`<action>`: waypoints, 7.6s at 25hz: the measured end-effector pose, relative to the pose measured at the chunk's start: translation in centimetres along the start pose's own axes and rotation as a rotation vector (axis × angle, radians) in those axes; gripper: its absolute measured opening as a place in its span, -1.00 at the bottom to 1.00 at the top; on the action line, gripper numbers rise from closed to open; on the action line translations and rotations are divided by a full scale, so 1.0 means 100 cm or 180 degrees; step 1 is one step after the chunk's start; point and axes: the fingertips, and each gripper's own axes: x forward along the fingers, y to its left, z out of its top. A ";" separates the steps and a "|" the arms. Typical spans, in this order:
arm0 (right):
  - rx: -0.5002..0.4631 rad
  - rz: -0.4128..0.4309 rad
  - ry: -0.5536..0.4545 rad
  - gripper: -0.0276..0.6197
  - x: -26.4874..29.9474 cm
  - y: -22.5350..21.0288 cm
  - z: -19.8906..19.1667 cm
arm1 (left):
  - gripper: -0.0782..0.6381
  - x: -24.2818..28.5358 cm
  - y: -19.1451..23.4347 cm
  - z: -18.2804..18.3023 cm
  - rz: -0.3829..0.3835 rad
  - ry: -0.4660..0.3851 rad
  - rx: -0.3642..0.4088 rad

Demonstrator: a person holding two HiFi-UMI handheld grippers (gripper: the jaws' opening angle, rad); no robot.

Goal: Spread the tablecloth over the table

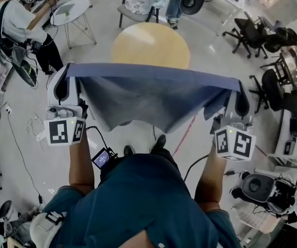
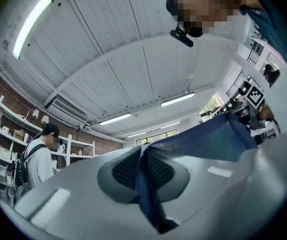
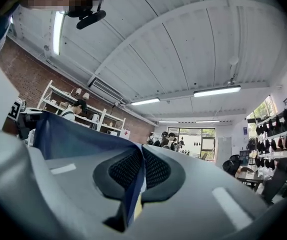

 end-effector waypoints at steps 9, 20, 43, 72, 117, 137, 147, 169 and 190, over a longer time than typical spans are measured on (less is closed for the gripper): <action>0.0117 0.0288 -0.0112 -0.88 0.057 -0.062 -0.012 | -0.78 0.049 -0.042 0.002 0.0257 0.0080 0.0125; 0.0262 0.0605 -0.0254 -0.88 0.112 -0.122 -0.029 | -0.78 0.093 -0.088 0.001 0.0501 0.0186 0.0249; 0.0188 0.0249 -0.0070 -0.88 0.184 -0.117 -0.046 | -0.78 0.196 -0.048 -0.054 0.0142 0.0126 0.0097; -0.0052 0.0139 0.0244 -0.88 0.347 -0.062 -0.056 | -0.78 0.322 0.058 -0.152 -0.0143 0.0154 -0.0188; 0.0367 0.1089 0.1191 -0.88 0.671 -0.077 -0.336 | -0.78 0.541 0.077 -0.431 0.0229 0.1654 0.0244; 0.0104 0.1590 0.1821 -0.88 0.742 -0.027 -0.531 | -0.69 0.552 0.084 -0.627 0.0181 0.2596 0.0456; 0.0105 0.1828 0.2447 -0.87 0.725 -0.014 -0.625 | -0.34 0.524 0.073 -0.707 0.0135 0.3337 0.0402; 0.0044 0.2410 0.2954 -0.71 0.530 0.064 -0.670 | -0.54 0.346 -0.100 -0.722 -0.0376 0.3630 0.0122; -0.0413 0.2150 0.3082 -0.84 0.465 0.076 -0.682 | -0.78 0.269 -0.126 -0.709 0.0387 0.3529 -0.0752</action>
